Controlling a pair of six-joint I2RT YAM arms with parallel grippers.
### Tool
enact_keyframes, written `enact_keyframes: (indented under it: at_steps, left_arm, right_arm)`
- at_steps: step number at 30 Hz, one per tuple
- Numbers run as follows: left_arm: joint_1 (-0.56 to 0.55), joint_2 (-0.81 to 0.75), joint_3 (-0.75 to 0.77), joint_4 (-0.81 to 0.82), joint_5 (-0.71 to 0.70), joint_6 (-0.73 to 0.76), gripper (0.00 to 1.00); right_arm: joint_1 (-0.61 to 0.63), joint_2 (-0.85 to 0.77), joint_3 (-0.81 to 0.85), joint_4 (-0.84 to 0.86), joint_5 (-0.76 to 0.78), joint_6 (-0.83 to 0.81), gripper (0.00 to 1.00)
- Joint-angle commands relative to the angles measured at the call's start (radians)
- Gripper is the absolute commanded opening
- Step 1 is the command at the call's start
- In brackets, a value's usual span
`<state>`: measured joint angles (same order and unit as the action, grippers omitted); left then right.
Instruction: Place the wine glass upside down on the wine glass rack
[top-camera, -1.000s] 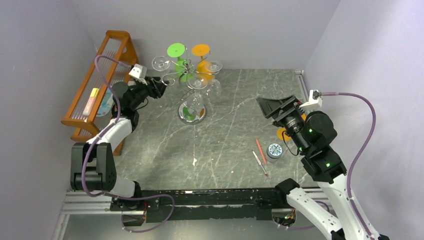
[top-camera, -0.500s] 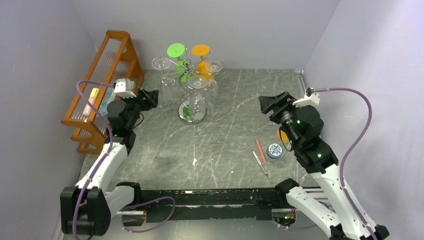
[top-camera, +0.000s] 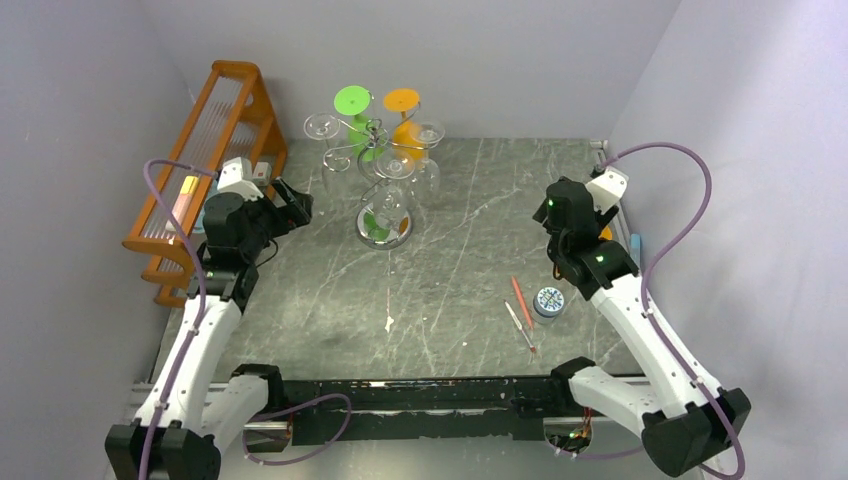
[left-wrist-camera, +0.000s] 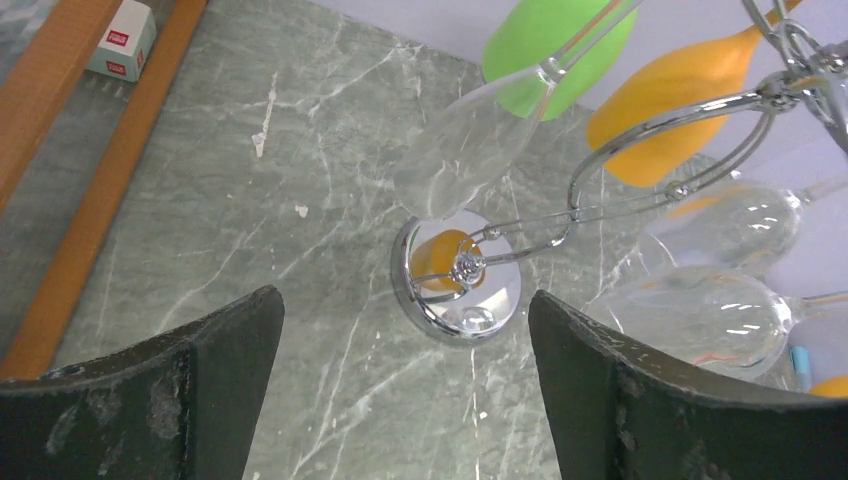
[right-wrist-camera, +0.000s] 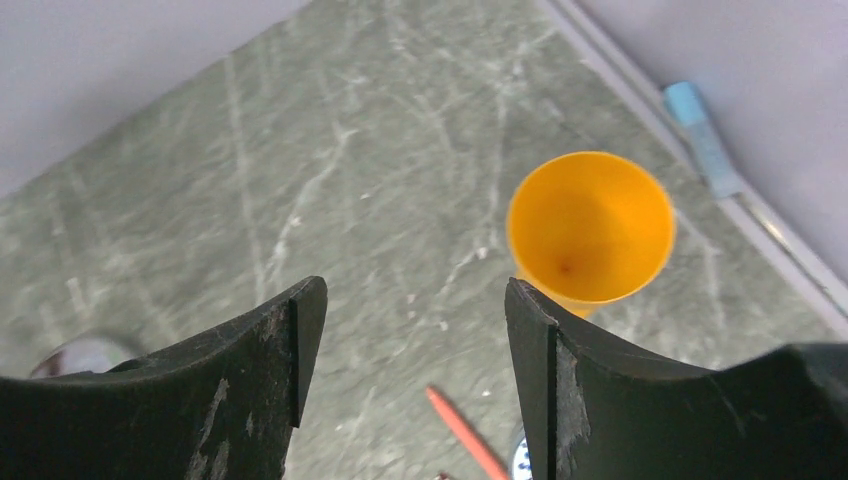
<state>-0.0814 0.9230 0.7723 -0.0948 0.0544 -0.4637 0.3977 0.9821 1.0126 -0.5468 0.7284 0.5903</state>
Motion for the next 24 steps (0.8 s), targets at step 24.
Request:
enact_keyframes:
  at_steps: [24]
  left_arm:
    - [-0.061, -0.130, 0.308, -0.383, -0.040, 0.138, 0.97]
  right_arm:
    - [-0.234, 0.233, -0.136, 0.093, -0.159, -0.023, 0.36]
